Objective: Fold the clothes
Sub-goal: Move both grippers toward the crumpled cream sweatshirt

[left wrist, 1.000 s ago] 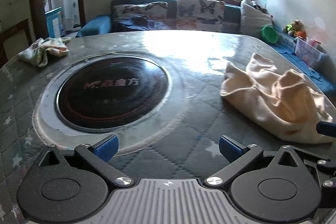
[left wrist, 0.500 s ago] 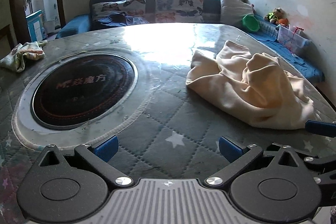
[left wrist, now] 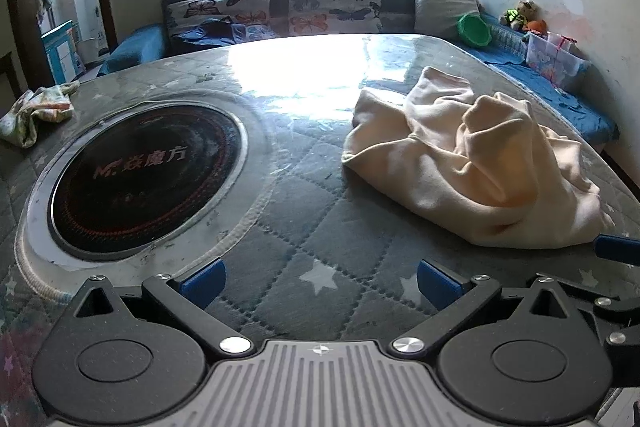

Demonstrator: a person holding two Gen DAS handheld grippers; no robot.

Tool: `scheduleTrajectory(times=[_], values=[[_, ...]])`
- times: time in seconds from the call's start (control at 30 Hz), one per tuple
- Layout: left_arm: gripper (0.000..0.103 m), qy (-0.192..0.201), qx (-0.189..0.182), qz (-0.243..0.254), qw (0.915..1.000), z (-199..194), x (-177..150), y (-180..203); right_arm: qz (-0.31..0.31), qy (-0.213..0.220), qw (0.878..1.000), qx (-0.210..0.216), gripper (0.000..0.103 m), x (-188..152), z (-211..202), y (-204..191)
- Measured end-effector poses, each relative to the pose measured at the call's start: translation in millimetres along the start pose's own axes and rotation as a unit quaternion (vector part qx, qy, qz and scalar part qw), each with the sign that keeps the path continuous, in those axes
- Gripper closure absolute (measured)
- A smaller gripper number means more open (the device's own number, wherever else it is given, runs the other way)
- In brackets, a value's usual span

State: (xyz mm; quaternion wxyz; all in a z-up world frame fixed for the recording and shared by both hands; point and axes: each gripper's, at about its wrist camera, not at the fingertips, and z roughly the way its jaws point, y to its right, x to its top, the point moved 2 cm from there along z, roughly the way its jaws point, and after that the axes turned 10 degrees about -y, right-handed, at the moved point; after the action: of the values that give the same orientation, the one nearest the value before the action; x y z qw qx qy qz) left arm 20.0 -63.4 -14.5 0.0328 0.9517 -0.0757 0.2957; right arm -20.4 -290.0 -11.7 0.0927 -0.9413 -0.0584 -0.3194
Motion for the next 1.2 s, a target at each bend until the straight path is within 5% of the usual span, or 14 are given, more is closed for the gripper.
scheduleTrajectory(times=[1.2], values=[[0.0, 0.001, 0.021, 0.015, 0.9997, 18.7, 53.5, 21.2, 0.035, 0.052, 0.997, -0.039, 0.0, 44.4, 1.5, 38.2]])
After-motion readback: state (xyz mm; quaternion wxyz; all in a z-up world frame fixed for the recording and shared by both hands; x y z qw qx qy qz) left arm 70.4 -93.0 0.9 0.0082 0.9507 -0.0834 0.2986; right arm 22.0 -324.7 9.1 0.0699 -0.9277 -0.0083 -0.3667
